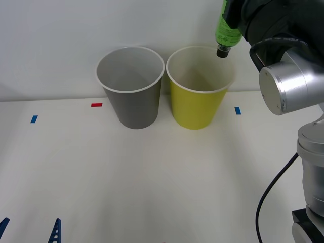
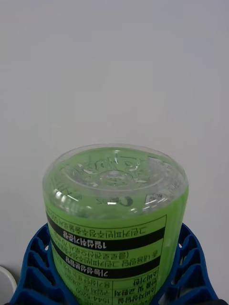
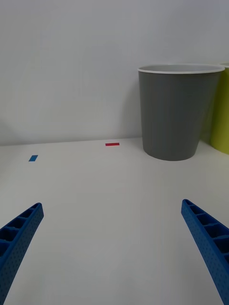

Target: Put cans in the gray bin and PET bottles in the light green bin.

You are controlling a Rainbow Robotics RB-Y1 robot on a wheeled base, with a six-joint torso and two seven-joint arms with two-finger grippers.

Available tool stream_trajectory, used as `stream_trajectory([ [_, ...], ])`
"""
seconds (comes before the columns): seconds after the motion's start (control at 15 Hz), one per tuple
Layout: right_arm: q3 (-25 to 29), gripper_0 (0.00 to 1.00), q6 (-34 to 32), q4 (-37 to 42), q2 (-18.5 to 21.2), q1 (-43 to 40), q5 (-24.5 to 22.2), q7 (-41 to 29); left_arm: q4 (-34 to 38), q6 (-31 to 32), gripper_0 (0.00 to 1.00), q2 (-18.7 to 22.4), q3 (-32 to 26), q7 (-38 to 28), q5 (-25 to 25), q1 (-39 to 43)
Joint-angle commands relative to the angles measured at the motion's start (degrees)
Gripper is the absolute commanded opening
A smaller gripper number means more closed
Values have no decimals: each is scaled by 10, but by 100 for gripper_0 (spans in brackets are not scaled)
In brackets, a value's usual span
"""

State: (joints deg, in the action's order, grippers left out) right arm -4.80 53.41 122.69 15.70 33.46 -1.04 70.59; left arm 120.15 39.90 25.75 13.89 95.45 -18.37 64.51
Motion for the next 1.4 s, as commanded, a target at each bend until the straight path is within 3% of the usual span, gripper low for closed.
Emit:
stream_trajectory([
  [0.07, -21, 0, -59, -69, 2, 28, 7, -5, 0, 0, 100, 0, 0, 0, 0, 0],
  [0.4, -43, 0, -101, -117, 5, 39, 5, -7, 0, 0, 100, 0, 0, 0, 0, 0],
  [0.47, -45, 24, -101, -117, 4, 39, 5, -8, 0, 0, 100, 0, 0, 0, 0, 0],
  [0.53, -45, 73, -101, -117, 2, 39, 5, -8, 0, 0, 100, 0, 0, 0, 0, 0],
  [0.6, -46, 100, -101, -117, 0, 39, 5, -8, 0, 0, 100, 0, 0, 0, 0, 0],
  [0.87, -47, 100, -101, -117, -12, 39, 3, -4, 0, 0, 100, 0, 0, 0, 0, 0],
  [1.13, -43, 100, -100, -109, -25, 28, -37, -2, 0, 0, 100, 0, 0, 0, 0, 0],
  [1.4, -11, 100, -100, -11, -33, -70, -31, 6, 0, 0, 100, 0, 0, 0, 0, 0],
])
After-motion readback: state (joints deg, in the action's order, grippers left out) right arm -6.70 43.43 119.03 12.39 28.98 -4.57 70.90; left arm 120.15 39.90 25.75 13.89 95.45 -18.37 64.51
